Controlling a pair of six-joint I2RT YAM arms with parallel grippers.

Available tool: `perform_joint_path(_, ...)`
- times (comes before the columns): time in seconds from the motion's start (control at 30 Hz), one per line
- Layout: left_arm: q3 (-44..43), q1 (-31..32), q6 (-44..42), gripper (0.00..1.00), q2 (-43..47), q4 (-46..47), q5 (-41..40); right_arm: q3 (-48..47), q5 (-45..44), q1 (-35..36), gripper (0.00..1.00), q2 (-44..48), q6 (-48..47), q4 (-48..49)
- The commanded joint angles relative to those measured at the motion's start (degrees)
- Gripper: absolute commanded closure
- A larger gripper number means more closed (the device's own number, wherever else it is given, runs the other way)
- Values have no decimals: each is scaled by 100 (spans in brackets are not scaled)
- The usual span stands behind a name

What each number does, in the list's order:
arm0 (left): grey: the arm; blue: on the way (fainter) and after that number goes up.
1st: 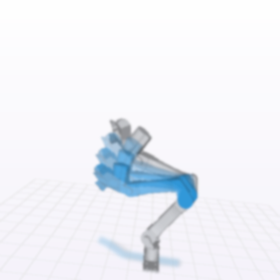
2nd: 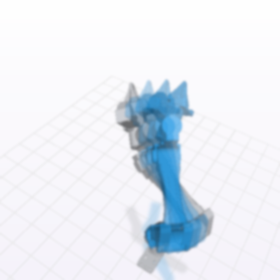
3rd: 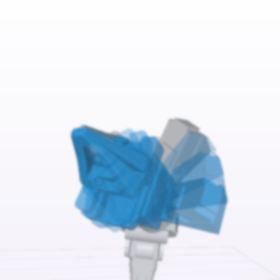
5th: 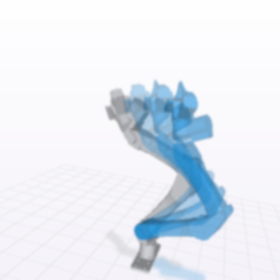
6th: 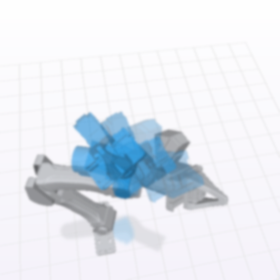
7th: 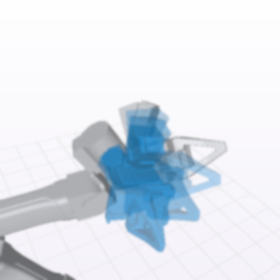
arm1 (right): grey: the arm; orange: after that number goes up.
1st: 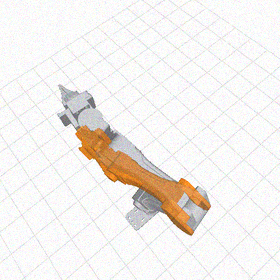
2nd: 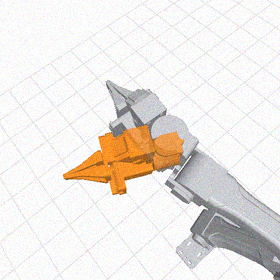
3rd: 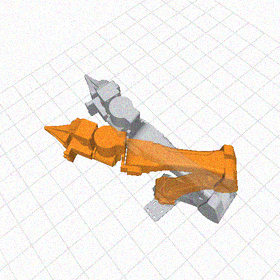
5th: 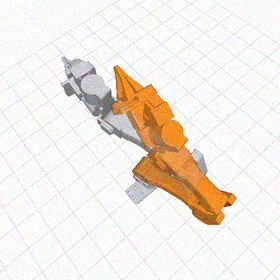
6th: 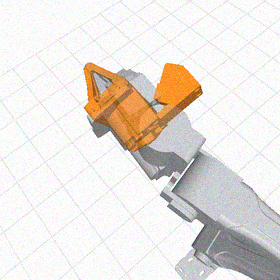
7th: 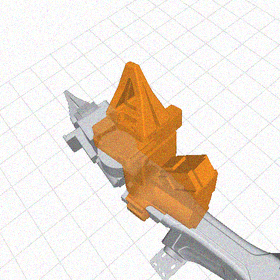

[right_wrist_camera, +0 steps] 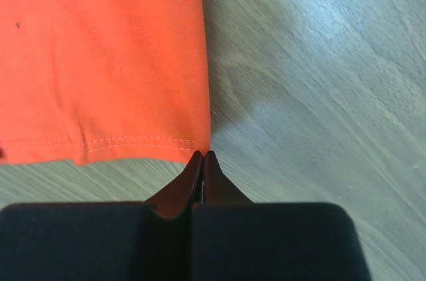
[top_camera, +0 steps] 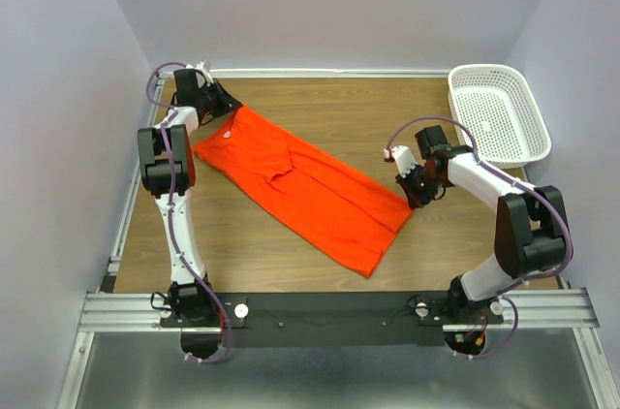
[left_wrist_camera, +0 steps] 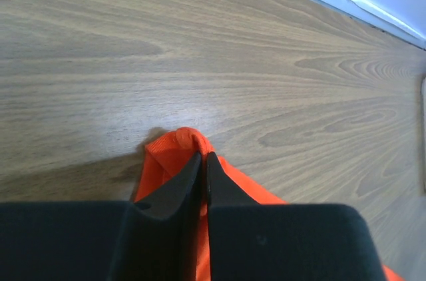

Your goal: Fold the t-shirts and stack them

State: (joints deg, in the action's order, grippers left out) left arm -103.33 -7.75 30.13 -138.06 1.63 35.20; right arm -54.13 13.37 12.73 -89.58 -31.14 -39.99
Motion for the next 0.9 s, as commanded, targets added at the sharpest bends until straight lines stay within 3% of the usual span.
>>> perform_joint_path(0.0, -56, -7, 160, 88, 95, 250, -154, 139, -211, -43, 100, 107, -94, -97)
perform_joint_path(0.3, 120, -104, 564, 88, 227, 540, -224, 271, -467, -69, 99, 310, -147, -97)
perform_joint_path(0.4, 208, -104, 704, 83, 174, 715, -75, 298, -353, -69, 99, 292, -130, -106)
perform_joint_path(0.53, 305, -95, 951, 72, 122, 1067, 180, 254, -203, -69, 86, 231, -103, -106)
perform_joint_path(0.6, 296, -87, 968, 60, 139, 1111, 128, 201, -150, -69, 71, 204, -77, -106)
perform_joint_path(0.63, 296, -95, 968, 56, 191, 1120, 93, 192, -124, -78, 61, 187, -60, -106)
perform_joint_path(0.67, 296, -95, 960, 55, 226, 1120, 49, 183, -115, -69, 58, 195, -42, -106)
perform_joint_path(0.87, 242, -113, 267, 53, 1111, 603, -1373, 113, -228, -69, 52, 362, 72, -97)
